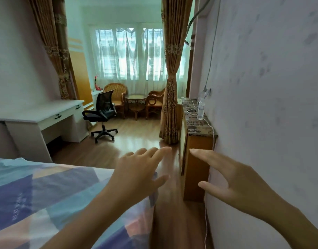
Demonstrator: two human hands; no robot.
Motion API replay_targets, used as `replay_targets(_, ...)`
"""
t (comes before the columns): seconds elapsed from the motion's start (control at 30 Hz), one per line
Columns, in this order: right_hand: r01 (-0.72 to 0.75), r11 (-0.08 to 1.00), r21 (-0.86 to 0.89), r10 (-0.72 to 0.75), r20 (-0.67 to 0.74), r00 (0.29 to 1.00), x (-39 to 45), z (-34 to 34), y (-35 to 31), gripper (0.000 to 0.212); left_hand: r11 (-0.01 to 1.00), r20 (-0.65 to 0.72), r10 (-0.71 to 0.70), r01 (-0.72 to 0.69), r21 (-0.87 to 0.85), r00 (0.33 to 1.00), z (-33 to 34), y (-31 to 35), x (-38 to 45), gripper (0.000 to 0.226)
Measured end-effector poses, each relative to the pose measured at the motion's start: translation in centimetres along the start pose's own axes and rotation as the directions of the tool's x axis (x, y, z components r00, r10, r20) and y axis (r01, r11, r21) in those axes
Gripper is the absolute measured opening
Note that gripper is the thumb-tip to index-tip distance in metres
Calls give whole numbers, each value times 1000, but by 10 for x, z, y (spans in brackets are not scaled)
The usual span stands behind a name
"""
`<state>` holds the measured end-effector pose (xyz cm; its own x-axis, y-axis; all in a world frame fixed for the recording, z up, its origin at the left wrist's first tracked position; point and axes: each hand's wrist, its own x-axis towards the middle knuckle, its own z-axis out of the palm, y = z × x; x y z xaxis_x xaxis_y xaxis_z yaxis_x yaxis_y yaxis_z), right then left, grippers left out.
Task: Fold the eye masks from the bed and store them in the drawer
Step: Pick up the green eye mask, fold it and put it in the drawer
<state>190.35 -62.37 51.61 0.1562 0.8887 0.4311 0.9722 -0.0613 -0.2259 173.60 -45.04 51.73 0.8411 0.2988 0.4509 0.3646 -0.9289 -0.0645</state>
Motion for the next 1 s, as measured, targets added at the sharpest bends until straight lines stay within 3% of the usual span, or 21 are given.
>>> replay_targets(0.17, 16, 1000, 23, -18, 79, 997, 103, 44, 105, 68, 993, 82, -112, 115, -35, 990, 76, -49, 97, 71)
replay_targets(0.3, 95, 993, 68, -104, 152, 983, 203, 78, 164, 70, 969, 55, -219, 223, -103, 974, 114, -104, 155, 74)
replay_targets(0.6, 311, 941, 134, -336, 259, 905, 409, 160, 256, 68, 913, 72, -405, 400, 77, 911, 195, -240, 282, 63)
replay_targets(0.8, 246, 966, 75, -257, 270, 928, 518, 190, 344, 64, 936, 99, -349, 351, -12, 932, 277, -321, 403, 70)
replay_targets(1.0, 122, 992, 26, -124, 241, 962, 621, 198, 434, 66, 958, 93, -287, 287, 19, 953, 346, -400, 524, 68)
